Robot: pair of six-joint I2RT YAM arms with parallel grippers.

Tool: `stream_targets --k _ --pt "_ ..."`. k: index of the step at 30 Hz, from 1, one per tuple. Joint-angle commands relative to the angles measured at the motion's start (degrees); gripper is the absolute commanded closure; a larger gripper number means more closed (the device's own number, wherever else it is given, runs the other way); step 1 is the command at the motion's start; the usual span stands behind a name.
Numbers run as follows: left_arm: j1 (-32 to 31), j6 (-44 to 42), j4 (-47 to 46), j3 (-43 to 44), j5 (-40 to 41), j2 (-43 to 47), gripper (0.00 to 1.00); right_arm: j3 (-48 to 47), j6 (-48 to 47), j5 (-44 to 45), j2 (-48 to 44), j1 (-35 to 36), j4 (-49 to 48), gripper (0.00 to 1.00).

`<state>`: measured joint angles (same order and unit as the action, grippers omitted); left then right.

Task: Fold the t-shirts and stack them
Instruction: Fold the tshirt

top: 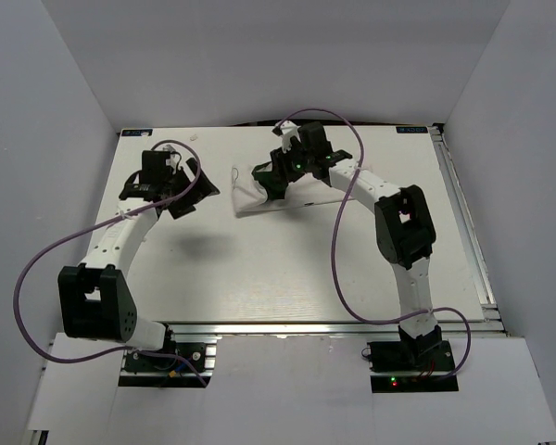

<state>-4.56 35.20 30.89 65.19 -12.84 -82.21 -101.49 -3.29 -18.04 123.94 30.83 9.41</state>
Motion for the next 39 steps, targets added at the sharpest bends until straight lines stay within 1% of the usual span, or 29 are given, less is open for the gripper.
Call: stream_targets --k 1,2,4,5,8,11,15,19,23,25,28,31,32,34,36,39 --pt "0.25 0.92 -1.54 -1.47 -0.17 2.59 0.02 -1.87 2.05 -2.51 0.51 0.28 -0.71 0.48" --pt "0.16 1.1 -1.54 -1.82 -0.43 2.5 0.02 -1.87 2.49 -3.05 0.69 0.28 -0.8 0.54" --pt "0.16 1.53 -1.63 -1.99 -0.52 2.5 0.02 -1.78 2.85 -4.71 0.95 0.2 -1.15 0.6" --pt "0.25 1.62 -1.71 -2.08 -0.52 2.41 0.02 -1.52 3.2 -5.07 0.87 0.2 -1.23 0.68" --pt "0.16 1.63 -1.8 -2.52 -0.78 2.32 0.02 0.76 5.04 -5.95 -0.97 -0.07 -2.64 0.79" --pt "0.25 1.63 -1.98 -2.87 -1.39 1.97 0.02 3.84 6.01 -6.48 -3.52 -1.55 -4.57 0.84" --pt "0.16 1.54 -2.33 -2.87 -2.1 0.92 0.02 7.44 6.19 -7.27 -6.25 -4.28 -5.89 0.84" --pt "0.25 1.1 -2.59 -2.52 -2.54 -0.22 0.02 12.8 5.84 -7.88 -8.36 -5.87 -6.86 0.82" --pt "0.25 0.66 -2.86 -1.47 -3.41 -1.72 0.02 17.46 7.42 -7.8 -8.45 -6.66 -8.18 0.81" --pt "0.25 0.48 -2.95 -0.68 -4.12 -3.12 0.02 18.34 9.61 -8.41 -7.75 -7.01 -8.53 0.81" --pt "0.16 0.83 -3.65 1.25 -6.4 -5.49 0.02 20.19 10.41 -8.67 -6.87 -7.19 -8.71 0.79" --pt "0.16 1.53 -4.88 3.8 -9.65 -7.43 0.02 20.28 10.24 -8.59 -5.12 -7.19 -8.71 0.68" --pt "0.08 1.62 -5.23 4.68 -10.79 -8.91 0.02 20.19 9.97 -8.5 -4.68 -7.27 -8.62 0.61" --pt "-0.8 1.8 -6.11 7.84 -12.73 -11.2 0.02 20.11 9.27 -8.94 -4.14 -7.54 -8.62 0.58" --pt "-2.11 1.89 -6.55 10.3 -13.96 -13.22 0.02 20.28 8.22 -9.03 -4.93 -7.89 -8.71 0.58" --pt "-4.4 2.06 -7.16 17.66 -15.19 -18.05 0.02 20.72 6.55 -10.25 -6.77 -9.03 -8.53 0.58"
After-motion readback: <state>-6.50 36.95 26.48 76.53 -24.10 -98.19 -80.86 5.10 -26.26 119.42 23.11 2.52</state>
